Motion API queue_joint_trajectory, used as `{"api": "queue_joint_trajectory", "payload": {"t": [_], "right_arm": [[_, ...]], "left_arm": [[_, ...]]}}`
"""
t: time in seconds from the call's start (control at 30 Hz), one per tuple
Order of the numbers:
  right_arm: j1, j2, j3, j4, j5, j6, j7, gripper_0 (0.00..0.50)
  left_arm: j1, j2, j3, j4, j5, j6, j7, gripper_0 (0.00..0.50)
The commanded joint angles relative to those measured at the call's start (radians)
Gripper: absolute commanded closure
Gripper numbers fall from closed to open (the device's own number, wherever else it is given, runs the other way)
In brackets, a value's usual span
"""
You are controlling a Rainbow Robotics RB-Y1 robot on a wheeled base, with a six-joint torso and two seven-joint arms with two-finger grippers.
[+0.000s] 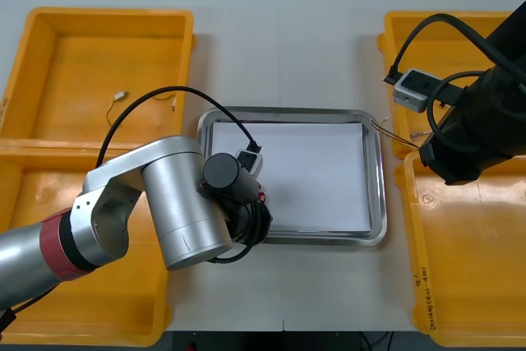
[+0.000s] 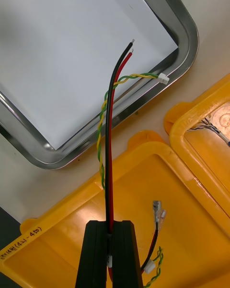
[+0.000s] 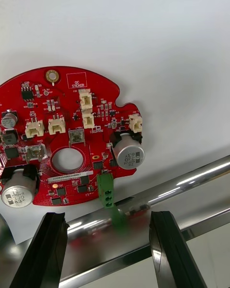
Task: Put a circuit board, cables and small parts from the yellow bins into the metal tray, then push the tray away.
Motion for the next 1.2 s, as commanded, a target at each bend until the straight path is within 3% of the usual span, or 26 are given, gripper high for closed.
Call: {"api": "queue_joint_trajectory", "payload": {"t": [0.03,0.3,0.7,0.9,1.1,1.2], "right_arm": [[-0.036,0.013,0.005,-0.011,-0.01,0.008,-0.03,0.5],[-0.036,0.019,0.005,-0.011,-0.015,0.008,-0.026,0.5],[-0.073,0.087,0.061,-0.011,-0.001,0.007,-0.015,0.5],[-0.133,0.14,0.171,-0.004,0.053,-0.013,-0.015,0.5],[-0.203,0.216,0.282,0.08,0.05,-0.067,0.019,0.5],[-0.231,0.251,0.325,0.098,0.084,-0.072,0.103,0.5]], "left_arm": [[-0.039,-0.007,-0.012,-0.01,-0.01,-0.016,0.084,0.0],[-0.039,-0.016,0.091,-0.058,0.016,0.093,0.066,0.0],[-0.057,0.001,0.301,-0.17,0.117,0.309,0.046,0.0],[-0.056,0.047,0.425,-0.213,0.191,0.414,0.035,0.0],[-0.057,0.105,0.542,-0.222,0.265,0.414,0.025,0.0],[-0.056,0.136,0.574,-0.211,0.271,0.414,0.015,0.0]]}}
